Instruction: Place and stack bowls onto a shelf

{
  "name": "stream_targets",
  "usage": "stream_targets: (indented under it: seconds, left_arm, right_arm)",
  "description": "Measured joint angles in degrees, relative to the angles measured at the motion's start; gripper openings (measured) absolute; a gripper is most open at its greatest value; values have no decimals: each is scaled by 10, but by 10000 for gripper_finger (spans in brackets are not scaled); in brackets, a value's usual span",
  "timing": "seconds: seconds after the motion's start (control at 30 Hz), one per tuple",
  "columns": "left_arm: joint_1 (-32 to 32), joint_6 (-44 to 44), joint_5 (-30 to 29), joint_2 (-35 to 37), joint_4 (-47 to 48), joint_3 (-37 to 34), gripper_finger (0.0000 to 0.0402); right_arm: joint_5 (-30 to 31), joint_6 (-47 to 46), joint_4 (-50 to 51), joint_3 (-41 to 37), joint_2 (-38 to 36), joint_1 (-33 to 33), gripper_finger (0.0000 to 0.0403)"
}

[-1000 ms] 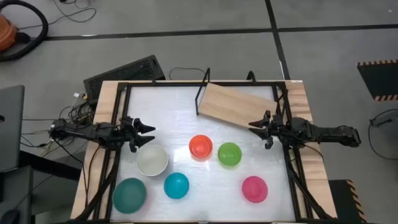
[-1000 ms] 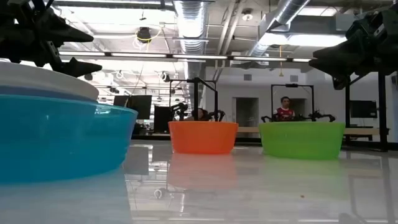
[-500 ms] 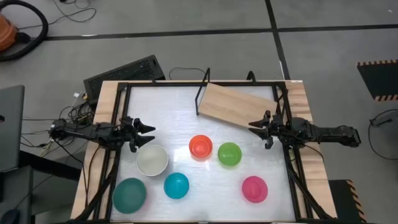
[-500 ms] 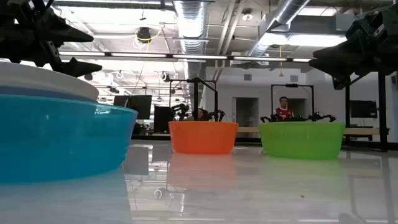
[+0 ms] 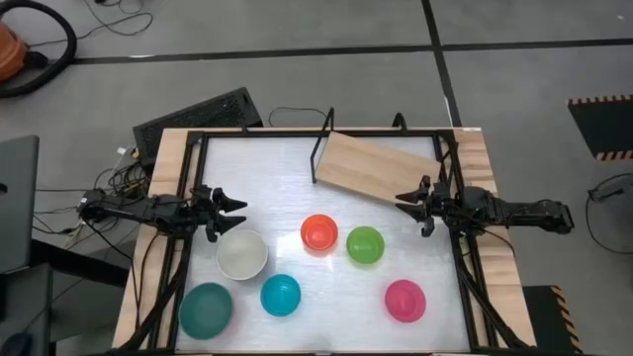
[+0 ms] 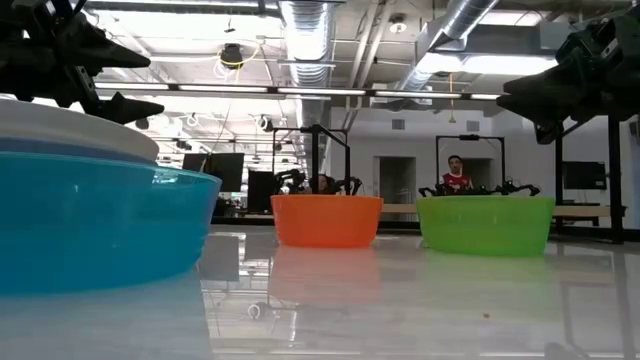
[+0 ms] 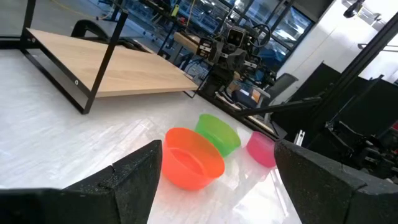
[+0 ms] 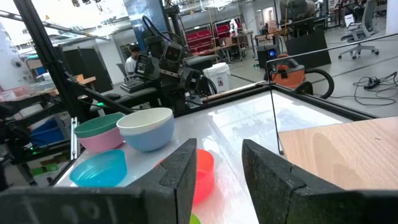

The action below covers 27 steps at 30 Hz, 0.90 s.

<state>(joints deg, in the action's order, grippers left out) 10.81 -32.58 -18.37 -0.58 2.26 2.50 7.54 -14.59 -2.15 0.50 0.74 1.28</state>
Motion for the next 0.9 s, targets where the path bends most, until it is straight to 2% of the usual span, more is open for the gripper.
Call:
stream_targets:
  seconds: [0.3, 0.53, 0.67, 0.8, 0.9]
  left_arm:
    - [0, 31, -1, 0, 0, 0, 294]
    - [0, -52, 4, 0, 0, 0, 294]
    - [0, -57, 10, 0, 0, 0, 294]
    - [0, -51, -42, 0, -8, 0, 294]
    - [0, -135, -72, 0, -42, -1, 294]
  right_arm:
    - [0, 0, 0, 0, 0, 0, 156]
    - [0, 0, 0, 0, 0, 0, 156]
    - [0, 0, 0, 0, 0, 1, 156]
    - [0, 0, 0, 0, 0, 5, 156]
    - [0, -13, -1, 0, 0, 5, 156]
